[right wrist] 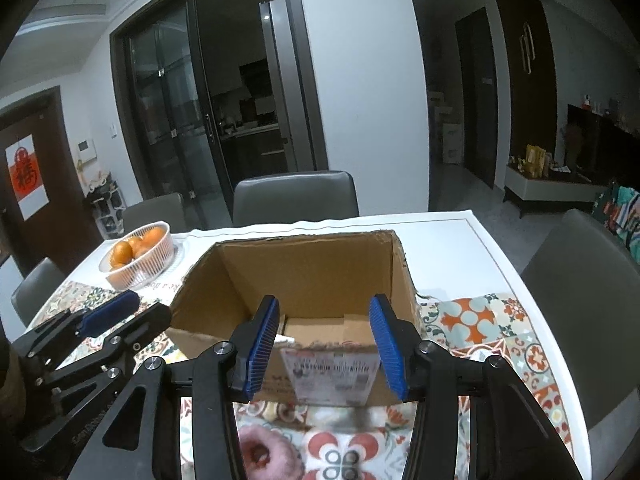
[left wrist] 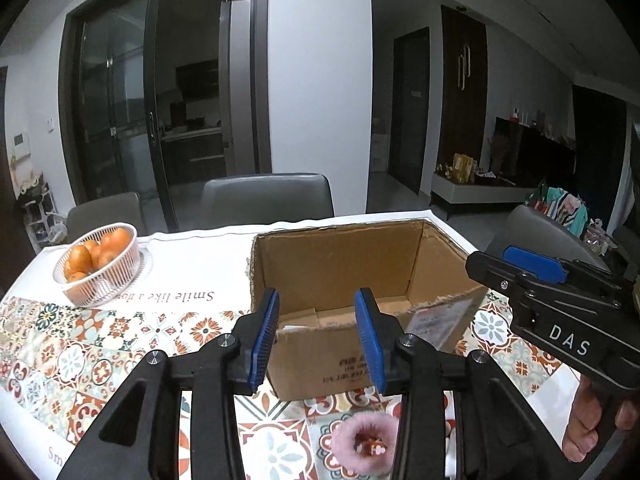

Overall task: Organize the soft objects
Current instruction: 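Move both grippers back from the box to the pile of soft items, then close the left gripper on the grey floral pouch while the right gripper grasps a white sock, then lift the grey pouch with the left gripper while the right gripper carries the sock to the box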

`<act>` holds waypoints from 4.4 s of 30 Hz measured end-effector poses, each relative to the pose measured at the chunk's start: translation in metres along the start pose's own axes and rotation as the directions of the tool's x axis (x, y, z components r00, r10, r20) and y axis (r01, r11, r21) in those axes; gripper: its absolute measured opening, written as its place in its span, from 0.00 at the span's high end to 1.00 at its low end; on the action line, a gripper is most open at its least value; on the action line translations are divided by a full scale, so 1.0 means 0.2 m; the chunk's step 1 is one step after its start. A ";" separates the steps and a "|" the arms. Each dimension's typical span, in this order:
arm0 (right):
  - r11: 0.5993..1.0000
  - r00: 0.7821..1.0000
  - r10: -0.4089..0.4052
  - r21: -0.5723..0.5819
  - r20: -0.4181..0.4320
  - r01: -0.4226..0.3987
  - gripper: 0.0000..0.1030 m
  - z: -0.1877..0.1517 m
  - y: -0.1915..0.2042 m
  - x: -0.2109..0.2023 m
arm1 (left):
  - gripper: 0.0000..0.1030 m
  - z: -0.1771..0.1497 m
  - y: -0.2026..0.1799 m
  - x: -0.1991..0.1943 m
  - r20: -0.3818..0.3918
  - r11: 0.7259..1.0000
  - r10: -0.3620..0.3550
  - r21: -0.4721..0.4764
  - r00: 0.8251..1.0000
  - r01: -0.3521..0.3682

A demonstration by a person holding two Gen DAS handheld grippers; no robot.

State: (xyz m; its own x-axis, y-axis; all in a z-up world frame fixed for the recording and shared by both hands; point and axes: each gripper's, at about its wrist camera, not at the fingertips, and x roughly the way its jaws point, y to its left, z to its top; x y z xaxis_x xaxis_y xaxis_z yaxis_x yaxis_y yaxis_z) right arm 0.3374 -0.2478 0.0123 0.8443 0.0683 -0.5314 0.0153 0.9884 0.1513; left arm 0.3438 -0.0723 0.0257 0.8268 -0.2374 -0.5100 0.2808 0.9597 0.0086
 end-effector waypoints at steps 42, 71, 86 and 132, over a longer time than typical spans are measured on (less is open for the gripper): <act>0.999 0.997 0.001 -0.043 -0.083 -0.004 0.42 -0.55 0.13 -0.37 | 0.53 -0.63 0.02 -0.48 -0.143 0.995 0.009 -0.095 0.990 -0.023; 0.997 0.956 -0.059 -0.058 -0.289 0.044 0.42 -0.73 0.12 0.02 | 0.49 -0.91 0.16 -0.06 -0.376 0.972 -0.049 -0.231 0.925 -0.043; 0.996 0.951 -0.072 -0.075 -0.300 0.051 0.73 -0.75 0.12 0.03 | 0.83 -0.94 0.15 -0.02 -0.386 0.964 -0.078 -0.265 0.919 -0.029; 0.999 0.999 0.001 0.035 0.053 -0.002 0.90 -0.38 0.03 -0.43 | 0.85 -0.32 -0.02 -0.42 0.024 0.994 -0.031 -0.100 0.999 0.033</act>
State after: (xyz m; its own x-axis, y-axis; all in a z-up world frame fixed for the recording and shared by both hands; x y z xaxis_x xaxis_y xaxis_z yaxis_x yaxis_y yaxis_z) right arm 0.2245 -0.2368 -0.0039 0.8717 0.0615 -0.4861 0.0321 0.9828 0.1819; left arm 0.2417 -0.0468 0.0126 0.8293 -0.2703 -0.4891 0.2578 0.9616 -0.0944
